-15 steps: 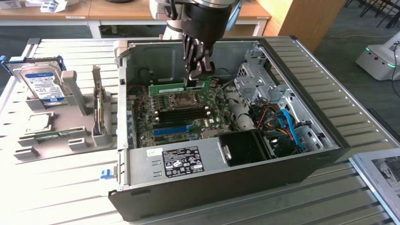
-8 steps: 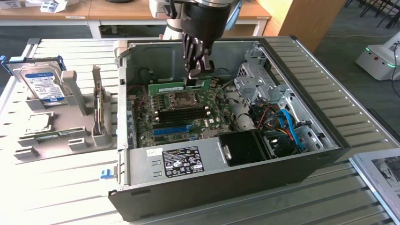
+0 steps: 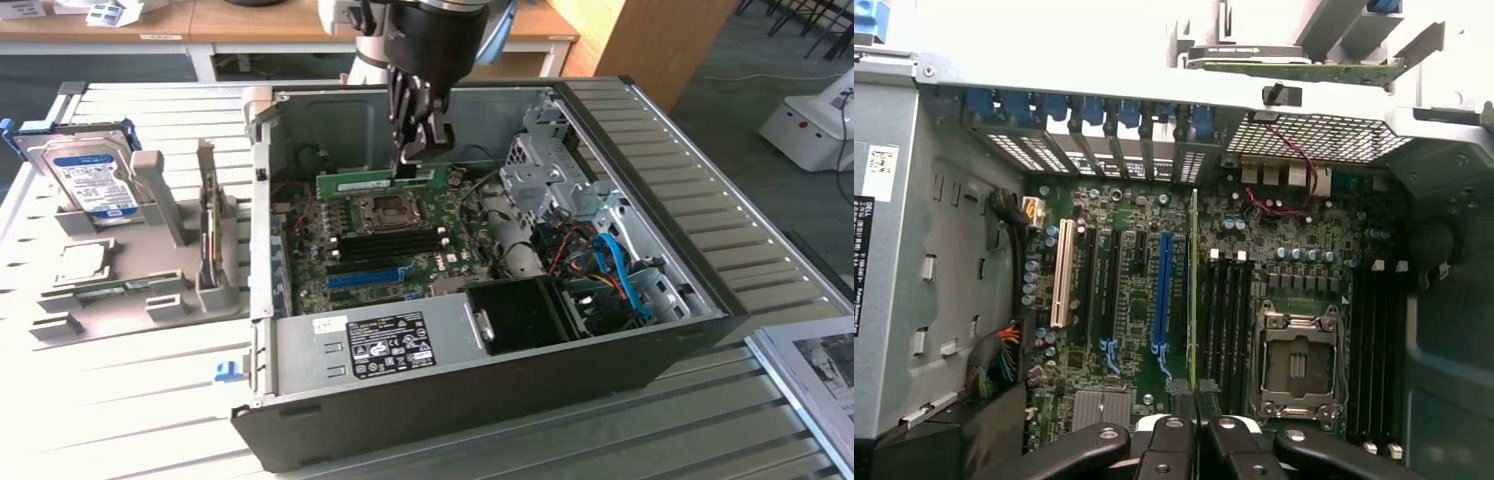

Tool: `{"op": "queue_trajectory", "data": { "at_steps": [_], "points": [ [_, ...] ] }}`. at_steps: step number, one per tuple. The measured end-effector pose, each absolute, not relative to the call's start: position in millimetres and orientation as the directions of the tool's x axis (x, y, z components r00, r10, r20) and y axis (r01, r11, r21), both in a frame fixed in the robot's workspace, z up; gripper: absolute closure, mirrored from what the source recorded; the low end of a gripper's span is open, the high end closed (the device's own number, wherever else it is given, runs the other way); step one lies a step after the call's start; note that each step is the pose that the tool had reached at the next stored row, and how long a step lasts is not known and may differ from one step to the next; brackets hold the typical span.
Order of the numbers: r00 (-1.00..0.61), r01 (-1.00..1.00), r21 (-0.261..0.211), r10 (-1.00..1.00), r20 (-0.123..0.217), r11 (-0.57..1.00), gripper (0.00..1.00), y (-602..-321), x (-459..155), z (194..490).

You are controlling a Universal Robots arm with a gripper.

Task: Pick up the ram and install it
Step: 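Pick up the ram and move it above insertion slot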

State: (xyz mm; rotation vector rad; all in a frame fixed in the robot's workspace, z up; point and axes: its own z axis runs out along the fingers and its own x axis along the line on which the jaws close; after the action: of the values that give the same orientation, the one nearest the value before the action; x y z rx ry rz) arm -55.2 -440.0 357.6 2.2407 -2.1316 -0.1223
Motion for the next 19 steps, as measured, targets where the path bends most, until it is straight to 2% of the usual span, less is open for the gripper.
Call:
{"op": "queue_trajectory", "data": {
  "at_steps": [19],
  "points": [
    [0.048,-0.995,0.088,-0.999,-0.025,-0.05,0.88,-433.7,-40.5,356.6]
  ]
}}
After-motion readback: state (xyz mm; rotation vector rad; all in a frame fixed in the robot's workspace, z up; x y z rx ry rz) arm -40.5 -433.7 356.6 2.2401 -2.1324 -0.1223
